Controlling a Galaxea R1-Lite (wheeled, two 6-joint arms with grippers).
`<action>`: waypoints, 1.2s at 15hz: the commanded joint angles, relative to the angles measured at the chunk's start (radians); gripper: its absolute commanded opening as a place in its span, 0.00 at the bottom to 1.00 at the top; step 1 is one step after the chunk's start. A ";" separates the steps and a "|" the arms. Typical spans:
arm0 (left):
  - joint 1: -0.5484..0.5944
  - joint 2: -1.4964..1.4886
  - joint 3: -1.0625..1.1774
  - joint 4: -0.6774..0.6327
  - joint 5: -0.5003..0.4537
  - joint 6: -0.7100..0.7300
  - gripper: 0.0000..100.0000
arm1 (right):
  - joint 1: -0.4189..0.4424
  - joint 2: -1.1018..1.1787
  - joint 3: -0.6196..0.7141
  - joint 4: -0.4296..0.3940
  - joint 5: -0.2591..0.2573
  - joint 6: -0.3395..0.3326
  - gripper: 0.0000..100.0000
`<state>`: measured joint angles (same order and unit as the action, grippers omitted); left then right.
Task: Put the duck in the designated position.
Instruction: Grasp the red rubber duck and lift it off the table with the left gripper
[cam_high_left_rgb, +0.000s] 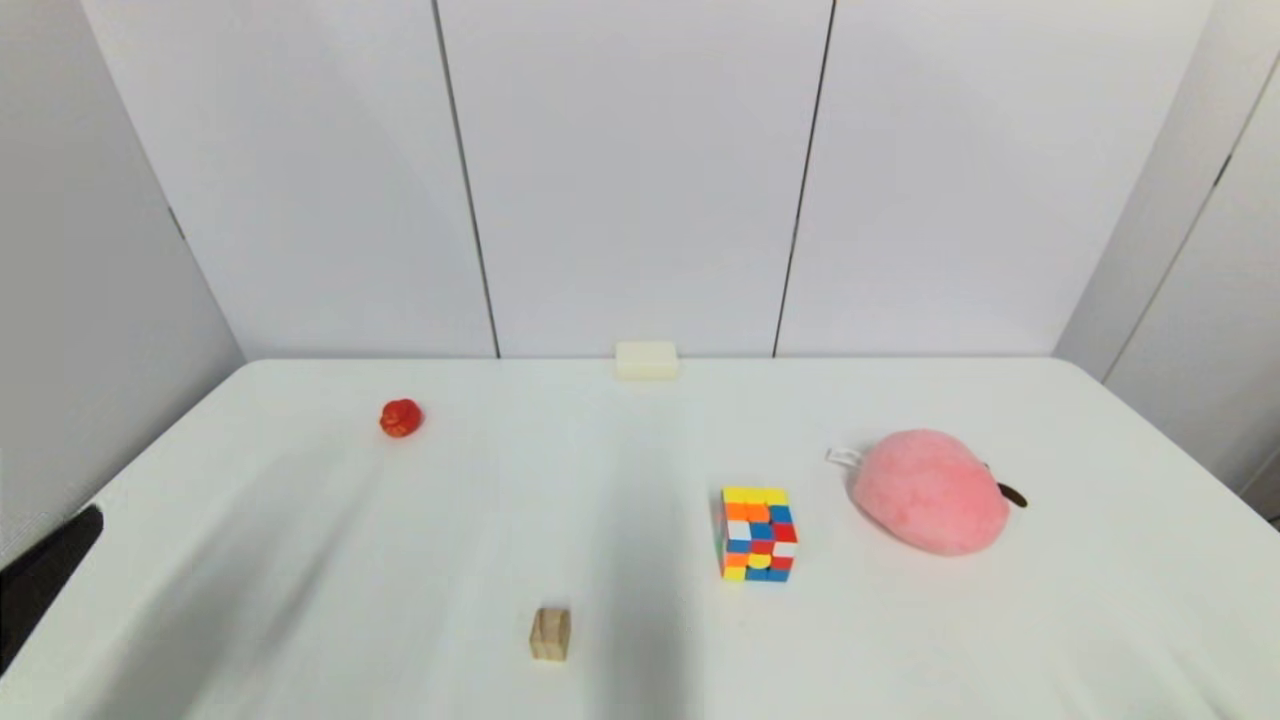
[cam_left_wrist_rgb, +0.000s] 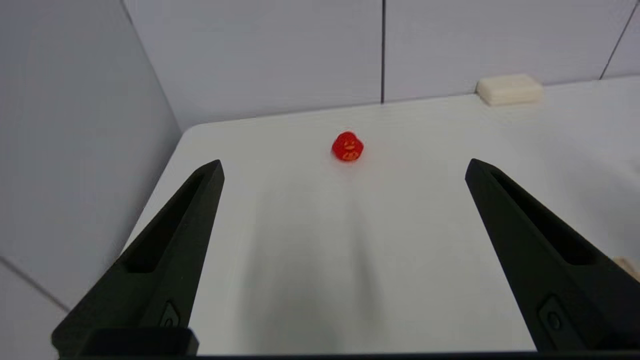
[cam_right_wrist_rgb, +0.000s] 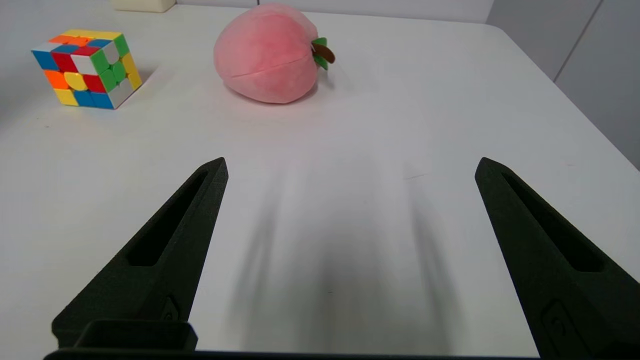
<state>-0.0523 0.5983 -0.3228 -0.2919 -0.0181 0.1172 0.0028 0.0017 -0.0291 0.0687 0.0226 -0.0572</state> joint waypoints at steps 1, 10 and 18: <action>-0.144 0.250 -0.234 0.080 0.167 -0.013 1.00 | 0.000 0.001 0.000 0.000 0.000 -0.001 1.00; -0.136 0.549 -0.614 0.106 0.165 0.016 1.00 | 0.000 0.001 0.000 0.000 0.000 -0.001 1.00; -0.136 0.880 -1.158 0.510 0.165 0.018 1.00 | 0.000 0.001 0.000 0.000 0.000 -0.001 1.00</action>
<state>-0.1885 1.3185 -1.2647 0.0332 0.1462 0.1340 0.0028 0.0017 -0.0291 0.0683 0.0230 -0.0572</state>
